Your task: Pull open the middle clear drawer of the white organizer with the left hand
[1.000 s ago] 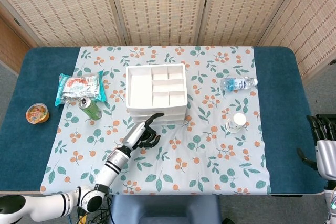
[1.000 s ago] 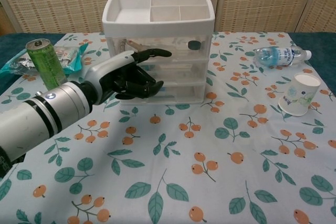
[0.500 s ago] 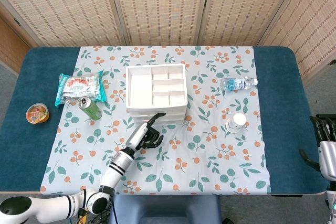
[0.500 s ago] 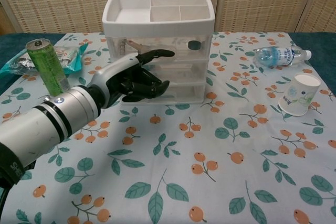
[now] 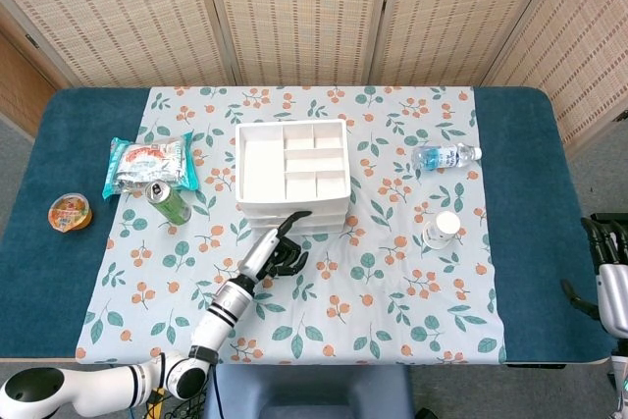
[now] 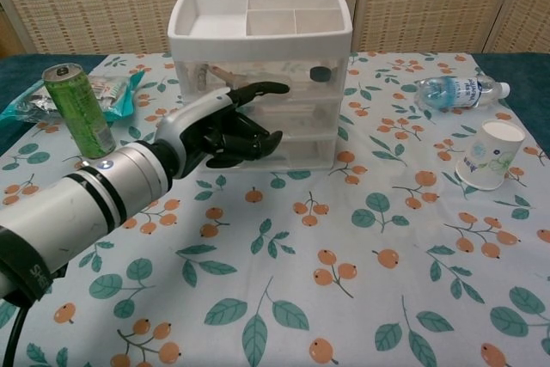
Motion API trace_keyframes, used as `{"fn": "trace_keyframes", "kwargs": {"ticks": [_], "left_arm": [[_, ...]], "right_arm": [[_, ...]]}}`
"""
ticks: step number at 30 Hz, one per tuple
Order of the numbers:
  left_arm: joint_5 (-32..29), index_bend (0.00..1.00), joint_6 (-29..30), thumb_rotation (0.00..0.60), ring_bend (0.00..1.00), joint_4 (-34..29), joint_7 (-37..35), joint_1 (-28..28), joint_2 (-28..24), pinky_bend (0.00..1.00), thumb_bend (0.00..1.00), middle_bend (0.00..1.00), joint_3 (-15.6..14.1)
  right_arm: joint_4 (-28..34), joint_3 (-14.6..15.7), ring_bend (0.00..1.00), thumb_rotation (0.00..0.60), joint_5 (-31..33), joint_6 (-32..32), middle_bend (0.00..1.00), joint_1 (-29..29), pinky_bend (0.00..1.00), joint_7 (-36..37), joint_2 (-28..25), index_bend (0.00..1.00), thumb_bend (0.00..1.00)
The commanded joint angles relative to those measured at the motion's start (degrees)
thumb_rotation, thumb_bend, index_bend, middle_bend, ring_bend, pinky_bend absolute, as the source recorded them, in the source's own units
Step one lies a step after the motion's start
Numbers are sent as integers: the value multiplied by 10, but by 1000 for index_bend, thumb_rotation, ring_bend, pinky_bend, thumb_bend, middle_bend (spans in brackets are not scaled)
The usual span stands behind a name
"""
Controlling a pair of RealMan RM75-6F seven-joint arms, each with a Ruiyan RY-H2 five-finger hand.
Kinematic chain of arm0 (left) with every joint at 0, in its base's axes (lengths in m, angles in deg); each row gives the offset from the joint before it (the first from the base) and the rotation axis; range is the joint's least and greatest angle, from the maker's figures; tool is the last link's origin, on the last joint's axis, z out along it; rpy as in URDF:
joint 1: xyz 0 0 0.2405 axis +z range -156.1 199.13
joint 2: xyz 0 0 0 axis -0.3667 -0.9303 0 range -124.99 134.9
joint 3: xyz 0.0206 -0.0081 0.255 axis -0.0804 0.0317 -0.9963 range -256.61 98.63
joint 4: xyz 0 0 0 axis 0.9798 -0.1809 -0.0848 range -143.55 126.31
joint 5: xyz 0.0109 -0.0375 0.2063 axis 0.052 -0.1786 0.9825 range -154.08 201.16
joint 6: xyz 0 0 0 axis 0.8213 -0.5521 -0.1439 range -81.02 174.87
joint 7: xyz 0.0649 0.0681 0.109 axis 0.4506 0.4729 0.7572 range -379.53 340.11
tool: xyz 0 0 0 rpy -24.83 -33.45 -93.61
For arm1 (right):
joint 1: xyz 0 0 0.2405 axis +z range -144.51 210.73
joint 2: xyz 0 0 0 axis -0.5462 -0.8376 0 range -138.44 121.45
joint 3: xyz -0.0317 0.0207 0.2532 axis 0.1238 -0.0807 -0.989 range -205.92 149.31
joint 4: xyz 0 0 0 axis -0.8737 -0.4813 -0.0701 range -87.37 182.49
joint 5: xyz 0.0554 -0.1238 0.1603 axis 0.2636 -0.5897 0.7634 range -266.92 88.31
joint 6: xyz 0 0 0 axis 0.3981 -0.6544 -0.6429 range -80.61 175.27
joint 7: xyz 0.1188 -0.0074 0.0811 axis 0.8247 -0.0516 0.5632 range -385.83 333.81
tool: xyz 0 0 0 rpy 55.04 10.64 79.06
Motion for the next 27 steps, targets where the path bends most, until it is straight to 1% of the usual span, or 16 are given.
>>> {"fn": "trace_keyframes", "kwargs": {"ticks": [1,4,11,27], "left_arm": [[-1,166,-3,600,973,2,-5,-2,0,1000,475,906,3],[-1,188,-7,600,973,3,-11,-3,-1,1000,475,906,5],[1,204,-7,600,975,6,-14,-4,1,1000,474,906,6],[12,200,-2,600,975,0,-27,5,-3,1000,475,906,-5]], "right_arm": [[-1,0,42,600,1,0,104,-1,91,1,1,0,301],[-2,0,42,600,2,1,103,-1,91,2,1,0,301],[-4,-1,42,600,3,2,103,-1,91,2,3,0,301],[-2,-1,42,600,4,3,104,-2,91,-1,3,0,301]]}}
